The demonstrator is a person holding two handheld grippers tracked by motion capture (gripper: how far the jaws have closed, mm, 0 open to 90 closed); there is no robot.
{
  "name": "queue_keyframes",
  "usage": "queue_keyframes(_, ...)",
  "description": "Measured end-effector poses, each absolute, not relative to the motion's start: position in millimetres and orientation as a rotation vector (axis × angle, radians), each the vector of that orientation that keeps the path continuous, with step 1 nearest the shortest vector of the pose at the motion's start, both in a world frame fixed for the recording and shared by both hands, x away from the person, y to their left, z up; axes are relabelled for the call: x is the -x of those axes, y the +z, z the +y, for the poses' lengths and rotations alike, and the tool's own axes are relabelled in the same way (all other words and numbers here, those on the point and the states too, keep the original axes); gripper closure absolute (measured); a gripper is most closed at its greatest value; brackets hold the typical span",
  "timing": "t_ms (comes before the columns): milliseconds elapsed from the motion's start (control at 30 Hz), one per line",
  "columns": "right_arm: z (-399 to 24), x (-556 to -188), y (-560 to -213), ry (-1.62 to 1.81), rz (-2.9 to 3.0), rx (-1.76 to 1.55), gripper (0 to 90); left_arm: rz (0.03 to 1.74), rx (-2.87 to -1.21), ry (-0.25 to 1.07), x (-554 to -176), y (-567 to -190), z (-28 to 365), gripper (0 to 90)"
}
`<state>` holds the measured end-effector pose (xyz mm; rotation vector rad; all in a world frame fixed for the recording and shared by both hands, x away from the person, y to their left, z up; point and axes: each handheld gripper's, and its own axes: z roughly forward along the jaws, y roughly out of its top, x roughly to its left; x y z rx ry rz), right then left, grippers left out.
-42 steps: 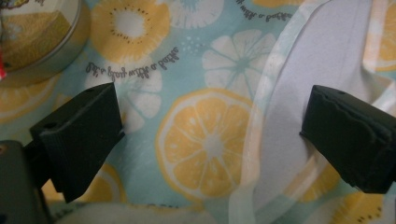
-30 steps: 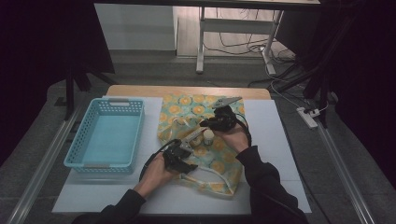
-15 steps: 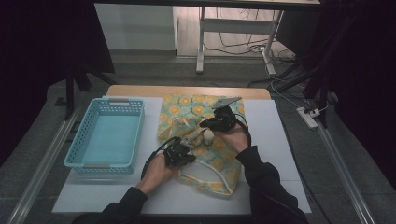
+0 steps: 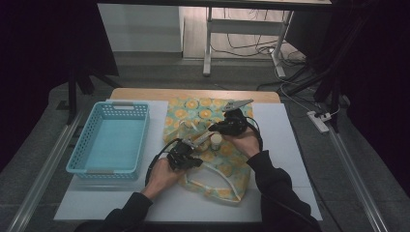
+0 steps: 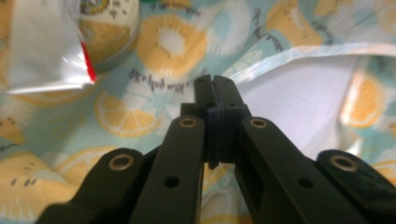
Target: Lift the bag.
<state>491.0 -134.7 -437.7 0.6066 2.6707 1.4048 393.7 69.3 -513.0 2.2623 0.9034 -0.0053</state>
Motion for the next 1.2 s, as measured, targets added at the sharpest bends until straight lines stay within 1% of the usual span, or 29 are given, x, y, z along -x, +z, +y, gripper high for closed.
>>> queue_keyframes(333,-137.3,-486.9,-425.4,1.412,2.664,-0.59,90.0,0.865,-2.196,-0.014,-392.3,-484.1,76.4,90.0)
queue_keyframes(567,-136.0,-483.3,-415.0,1.41,2.664,-0.565,90.0,0.859,-2.104,-0.03,-397.7,-461.8,89.0,90.0)
queue_keyframes(1200,-134.8,-479.6,-381.2,1.416,2.646,-0.52,90.0,0.811,-1.97,-0.009,-414.5,-397.4,109.5,90.0)
